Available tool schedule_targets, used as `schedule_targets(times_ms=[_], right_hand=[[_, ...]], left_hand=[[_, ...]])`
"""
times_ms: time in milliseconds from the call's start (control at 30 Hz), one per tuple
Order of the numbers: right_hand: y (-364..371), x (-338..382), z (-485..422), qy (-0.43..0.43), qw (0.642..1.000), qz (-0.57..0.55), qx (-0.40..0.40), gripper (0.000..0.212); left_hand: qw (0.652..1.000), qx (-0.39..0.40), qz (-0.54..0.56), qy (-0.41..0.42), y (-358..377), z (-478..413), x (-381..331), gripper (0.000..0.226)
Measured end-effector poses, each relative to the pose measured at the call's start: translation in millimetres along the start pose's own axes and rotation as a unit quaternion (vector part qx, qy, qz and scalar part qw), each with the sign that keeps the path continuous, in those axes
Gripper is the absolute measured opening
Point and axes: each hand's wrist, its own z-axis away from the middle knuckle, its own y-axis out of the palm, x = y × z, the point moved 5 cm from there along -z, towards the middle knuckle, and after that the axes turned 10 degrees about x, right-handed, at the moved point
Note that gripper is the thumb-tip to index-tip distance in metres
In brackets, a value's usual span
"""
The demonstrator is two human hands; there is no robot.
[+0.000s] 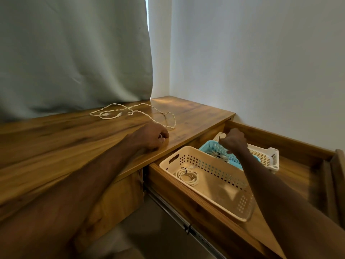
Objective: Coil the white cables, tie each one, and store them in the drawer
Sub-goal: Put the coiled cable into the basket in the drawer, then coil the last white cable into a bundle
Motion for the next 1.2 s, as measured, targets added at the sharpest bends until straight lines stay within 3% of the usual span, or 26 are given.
schedule_targets(times_ms=[133,300,500,633,733,800,933,1067,1200], right_hand=[[6.3,64.7,10.9,-0.146,0.987,-0.063,-0.026,0.008],[44.8,151.7,30.5,-0.283,0.954,-0.092,0.028,0.003],[104.9,215.4,39.9,-0.316,0.947,-0.054,0.036,0.024],[137.0,256.7,43.4,-0.348,0.936,0.039,0.044,0.04],[170.9,278.1,24.0,-0.292,0.945,0.117,0.084,0.056],[188.8,291.1,16.2,-0.265,0.95,0.133,0.101,0.052],[217.5,324.8,20.1,-0.288,0.941,0.142,0.104,0.039],[249.7,366.5,55.4,-0.386,0.909,0.094,0.127,0.02],[266.1,389.0,111.6,-0.502,0.854,0.008,0.134,0.025]], left_hand=[[1.0,0.015,0.006,-0.021,-10.5,11.3,28.7,0.029],[0.998,0.017,0.006,-0.063,-30.1,47.7,88.4,0.027],[0.992,-0.035,-0.003,-0.123,-45.4,107.8,161.6,0.021],[0.985,-0.095,0.003,-0.146,-50.5,164.9,211.8,0.018],[0.978,-0.164,0.012,-0.127,-48.4,202.7,231.3,0.019],[0.975,-0.178,0.047,-0.123,-46.2,213.6,238.6,0.019],[0.976,-0.172,0.065,-0.118,-41.8,212.4,241.6,0.018],[0.969,-0.177,0.076,-0.156,-43.7,211.2,242.6,0.019],[0.948,-0.226,0.068,-0.212,-48.9,214.4,246.5,0.042]])
